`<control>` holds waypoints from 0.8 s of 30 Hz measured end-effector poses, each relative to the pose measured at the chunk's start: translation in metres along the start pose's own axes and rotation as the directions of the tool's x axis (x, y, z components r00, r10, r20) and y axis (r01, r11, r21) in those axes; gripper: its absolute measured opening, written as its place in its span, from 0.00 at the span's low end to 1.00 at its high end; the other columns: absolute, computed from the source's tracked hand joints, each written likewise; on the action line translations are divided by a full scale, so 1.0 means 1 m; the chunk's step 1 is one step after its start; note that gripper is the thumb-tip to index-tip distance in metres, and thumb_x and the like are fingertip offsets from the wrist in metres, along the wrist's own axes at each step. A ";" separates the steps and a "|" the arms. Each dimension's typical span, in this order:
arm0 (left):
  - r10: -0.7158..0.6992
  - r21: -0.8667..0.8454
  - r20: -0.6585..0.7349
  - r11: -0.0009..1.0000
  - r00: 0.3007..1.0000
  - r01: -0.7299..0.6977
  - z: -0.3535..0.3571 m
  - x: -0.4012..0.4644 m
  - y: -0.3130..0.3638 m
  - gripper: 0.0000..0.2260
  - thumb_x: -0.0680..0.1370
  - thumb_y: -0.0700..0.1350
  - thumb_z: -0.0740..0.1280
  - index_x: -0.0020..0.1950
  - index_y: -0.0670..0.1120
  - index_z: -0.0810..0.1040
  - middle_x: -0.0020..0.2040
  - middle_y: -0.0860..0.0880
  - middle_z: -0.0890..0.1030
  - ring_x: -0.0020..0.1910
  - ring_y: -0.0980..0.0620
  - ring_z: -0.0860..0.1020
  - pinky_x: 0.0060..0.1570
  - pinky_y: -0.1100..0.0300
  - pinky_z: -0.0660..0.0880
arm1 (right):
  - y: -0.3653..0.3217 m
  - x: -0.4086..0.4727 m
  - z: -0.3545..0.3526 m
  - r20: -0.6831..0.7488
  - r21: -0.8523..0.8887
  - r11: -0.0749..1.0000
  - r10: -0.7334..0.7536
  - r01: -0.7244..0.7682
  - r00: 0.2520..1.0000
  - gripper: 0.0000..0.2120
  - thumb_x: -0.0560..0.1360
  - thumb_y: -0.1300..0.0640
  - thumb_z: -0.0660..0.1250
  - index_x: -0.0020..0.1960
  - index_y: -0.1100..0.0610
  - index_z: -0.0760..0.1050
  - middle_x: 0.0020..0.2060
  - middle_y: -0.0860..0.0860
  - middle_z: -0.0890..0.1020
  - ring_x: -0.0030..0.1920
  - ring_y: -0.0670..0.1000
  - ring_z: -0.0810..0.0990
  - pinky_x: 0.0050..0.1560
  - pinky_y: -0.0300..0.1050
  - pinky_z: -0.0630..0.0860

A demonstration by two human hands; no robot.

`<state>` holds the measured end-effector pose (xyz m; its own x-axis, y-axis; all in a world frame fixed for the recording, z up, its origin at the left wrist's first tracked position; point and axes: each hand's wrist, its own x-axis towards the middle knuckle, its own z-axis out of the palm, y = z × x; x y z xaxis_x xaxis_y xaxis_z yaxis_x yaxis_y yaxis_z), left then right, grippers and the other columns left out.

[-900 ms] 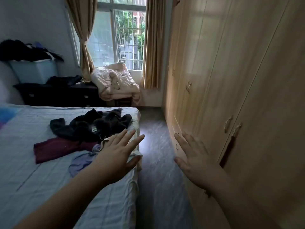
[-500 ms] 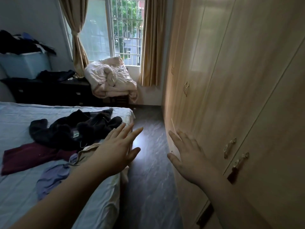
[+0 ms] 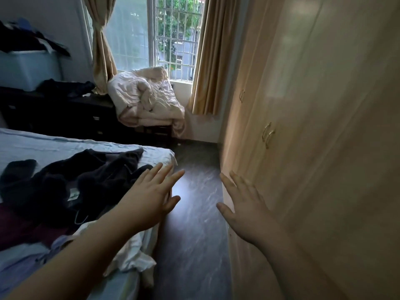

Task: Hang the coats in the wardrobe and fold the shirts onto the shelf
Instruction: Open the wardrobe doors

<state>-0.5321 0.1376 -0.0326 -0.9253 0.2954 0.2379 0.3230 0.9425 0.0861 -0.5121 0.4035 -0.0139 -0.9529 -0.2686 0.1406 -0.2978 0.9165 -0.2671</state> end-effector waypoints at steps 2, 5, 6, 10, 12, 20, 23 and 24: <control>0.025 0.010 -0.003 1.000 1.000 -0.025 0.005 0.041 -0.019 0.34 0.72 0.68 0.39 0.78 0.62 0.43 0.81 0.52 0.48 0.79 0.50 0.44 0.76 0.51 0.45 | 0.008 0.044 0.002 0.005 -0.017 1.000 0.011 -0.011 1.000 0.32 0.81 0.39 0.53 0.79 0.39 0.40 0.80 0.43 0.44 0.79 0.48 0.41 0.77 0.48 0.45; 0.049 0.038 -0.002 0.998 0.999 -0.049 0.012 0.099 -0.044 0.34 0.72 0.67 0.40 0.78 0.61 0.44 0.81 0.51 0.49 0.79 0.49 0.45 0.76 0.51 0.45 | 0.025 0.104 0.005 -0.008 0.000 1.000 0.022 -0.022 1.000 0.32 0.81 0.39 0.54 0.79 0.40 0.41 0.79 0.43 0.44 0.79 0.48 0.41 0.76 0.45 0.43; 0.049 0.028 0.000 0.998 0.999 -0.049 0.015 0.121 -0.052 0.34 0.73 0.67 0.40 0.78 0.61 0.44 0.81 0.51 0.49 0.79 0.49 0.45 0.76 0.51 0.44 | 0.031 0.125 0.006 -0.008 0.019 0.999 0.033 -0.033 0.999 0.32 0.81 0.39 0.54 0.79 0.40 0.41 0.79 0.43 0.44 0.79 0.48 0.41 0.76 0.45 0.43; 0.082 0.013 0.020 0.997 0.996 -0.082 0.034 0.209 -0.080 0.33 0.73 0.67 0.42 0.78 0.62 0.44 0.81 0.53 0.48 0.79 0.50 0.44 0.75 0.54 0.42 | 0.060 0.205 0.013 -0.011 0.050 0.997 0.066 -0.066 0.998 0.32 0.81 0.38 0.53 0.78 0.38 0.41 0.79 0.41 0.43 0.79 0.47 0.41 0.76 0.46 0.44; 0.105 0.013 0.024 0.994 0.994 -0.105 0.048 0.251 -0.089 0.32 0.74 0.67 0.42 0.78 0.62 0.44 0.81 0.53 0.49 0.79 0.50 0.45 0.75 0.54 0.42 | 0.079 0.243 0.021 -0.009 0.058 0.996 0.066 -0.065 0.998 0.31 0.81 0.38 0.52 0.78 0.38 0.40 0.79 0.41 0.43 0.79 0.47 0.41 0.76 0.47 0.44; 0.155 0.039 0.028 0.987 0.988 -0.156 0.113 0.448 -0.114 0.29 0.79 0.65 0.49 0.77 0.64 0.40 0.80 0.54 0.44 0.79 0.52 0.41 0.72 0.56 0.36 | 0.168 0.426 0.049 -0.015 -0.004 0.997 0.077 -0.077 0.997 0.31 0.81 0.36 0.50 0.78 0.38 0.37 0.79 0.41 0.40 0.78 0.47 0.38 0.76 0.48 0.41; 0.132 0.055 0.058 0.989 0.990 -0.135 0.121 0.523 -0.129 0.31 0.75 0.66 0.42 0.77 0.64 0.40 0.80 0.55 0.45 0.79 0.52 0.41 0.75 0.54 0.39 | 0.199 0.506 0.052 -0.013 -0.013 0.997 0.077 -0.077 0.997 0.32 0.80 0.36 0.49 0.78 0.38 0.36 0.79 0.41 0.39 0.78 0.48 0.37 0.76 0.49 0.40; 0.127 0.056 0.065 0.990 0.990 -0.130 0.122 0.546 -0.136 0.32 0.73 0.67 0.41 0.77 0.64 0.41 0.81 0.54 0.46 0.79 0.52 0.42 0.76 0.53 0.41 | 0.208 0.533 0.054 -0.018 -0.013 0.998 0.064 -0.064 0.998 0.32 0.80 0.36 0.49 0.78 0.38 0.35 0.79 0.42 0.40 0.78 0.48 0.37 0.76 0.49 0.40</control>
<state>-1.1051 0.1894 -0.0325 -0.8879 0.4219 0.1836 0.4291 0.9033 -0.0004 -1.0855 0.4348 -0.0457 -0.9688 -0.2045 0.1403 -0.2356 0.9355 -0.2634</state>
